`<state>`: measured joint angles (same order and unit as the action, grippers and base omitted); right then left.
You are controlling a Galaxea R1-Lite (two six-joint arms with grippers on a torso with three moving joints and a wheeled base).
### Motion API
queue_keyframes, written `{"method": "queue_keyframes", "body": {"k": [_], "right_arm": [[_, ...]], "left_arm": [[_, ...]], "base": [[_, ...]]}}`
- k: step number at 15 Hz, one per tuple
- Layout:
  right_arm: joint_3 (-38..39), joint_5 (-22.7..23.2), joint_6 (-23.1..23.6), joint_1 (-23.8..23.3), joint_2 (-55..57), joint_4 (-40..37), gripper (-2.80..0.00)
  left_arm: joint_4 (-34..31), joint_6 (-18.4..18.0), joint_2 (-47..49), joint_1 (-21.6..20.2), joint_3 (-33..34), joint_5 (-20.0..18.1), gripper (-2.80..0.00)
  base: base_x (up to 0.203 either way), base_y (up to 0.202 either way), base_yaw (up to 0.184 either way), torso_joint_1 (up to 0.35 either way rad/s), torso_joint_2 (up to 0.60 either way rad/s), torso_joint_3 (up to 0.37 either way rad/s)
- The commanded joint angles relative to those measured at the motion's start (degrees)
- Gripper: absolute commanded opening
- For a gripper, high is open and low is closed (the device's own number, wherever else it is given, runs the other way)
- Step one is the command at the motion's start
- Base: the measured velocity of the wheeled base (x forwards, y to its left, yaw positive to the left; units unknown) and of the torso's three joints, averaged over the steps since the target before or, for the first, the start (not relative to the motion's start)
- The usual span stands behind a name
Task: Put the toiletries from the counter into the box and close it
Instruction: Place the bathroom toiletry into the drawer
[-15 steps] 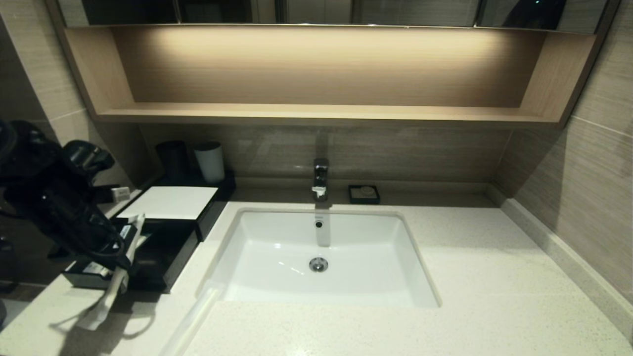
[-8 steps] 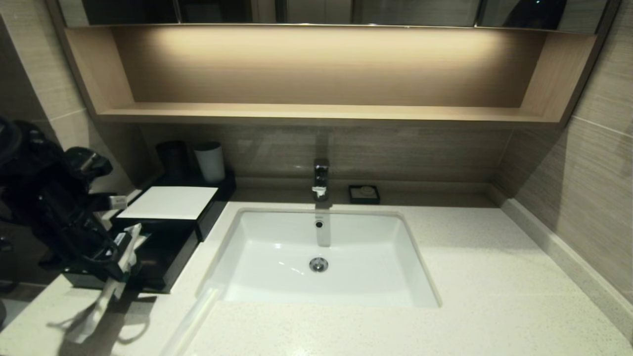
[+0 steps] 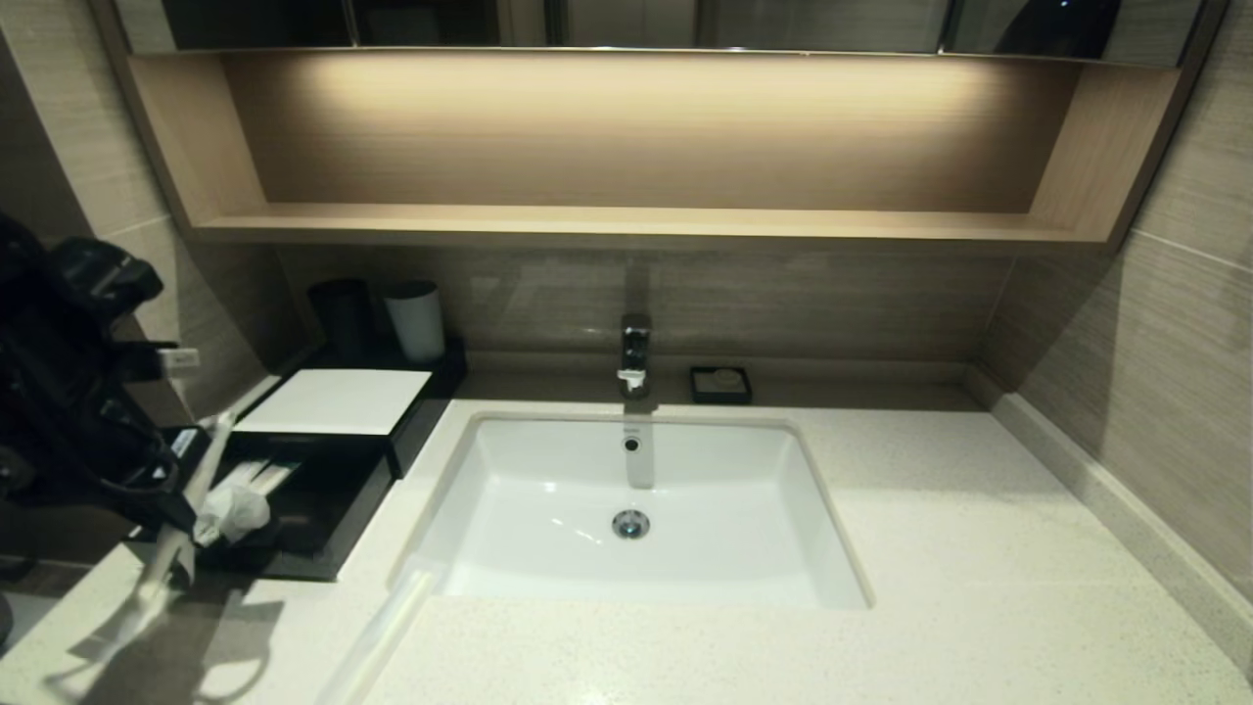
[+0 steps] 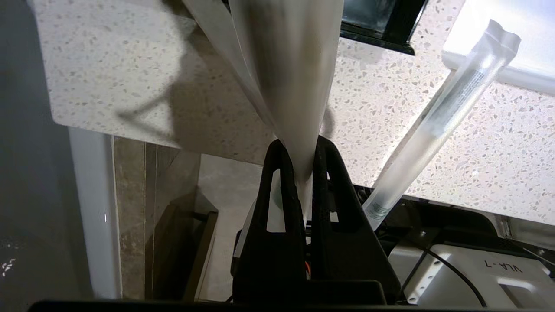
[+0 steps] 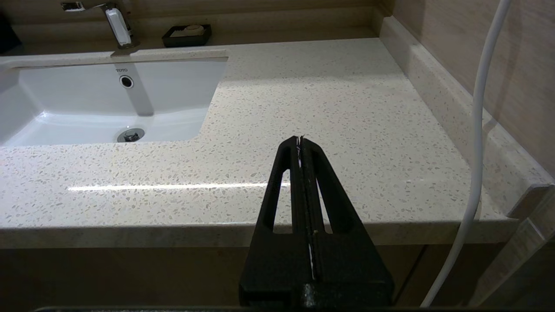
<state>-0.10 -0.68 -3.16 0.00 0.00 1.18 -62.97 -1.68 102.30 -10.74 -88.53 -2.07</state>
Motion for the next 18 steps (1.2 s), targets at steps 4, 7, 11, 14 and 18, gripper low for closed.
{"method": "queue_keyframes", "body": {"k": [4,7,11,14,18], "right_arm": [[0.01,-0.02,-0.01,0.0,0.09,0.05,-2.8],[0.01,-0.02,-0.01,0.07,0.07,0.05,-2.8],[0.01,-0.02,-0.01,0.06,0.0,0.05,-2.8],[0.01,-0.02,-0.01,0.0,0.0,0.05,-2.8],[0.01,-0.02,-0.01,0.08,0.0,0.05,-2.8]], "left_arm": [[-12.77,-1.25,7.9,-5.33,-12.45,0.11,-2.8],[-13.67,-1.59,8.52,-5.78,-12.26,0.05,-2.8],[-14.23,-1.66,8.12,-5.84,-9.73,0.05,-2.8],[-14.12,-1.66,6.91,-5.78,-6.97,0.05,-2.8],[-13.65,-2.58,5.64,-5.71,-5.62,-0.48,-2.8]], "base": [[0.0,0.0,0.0,0.0,0.0,0.0],[0.0,0.0,0.0,0.0,0.0,0.0],[0.0,0.0,0.0,0.0,0.0,0.0],[0.0,0.0,0.0,0.0,0.0,0.0],[0.0,0.0,0.0,0.0,0.0,0.0]]}}
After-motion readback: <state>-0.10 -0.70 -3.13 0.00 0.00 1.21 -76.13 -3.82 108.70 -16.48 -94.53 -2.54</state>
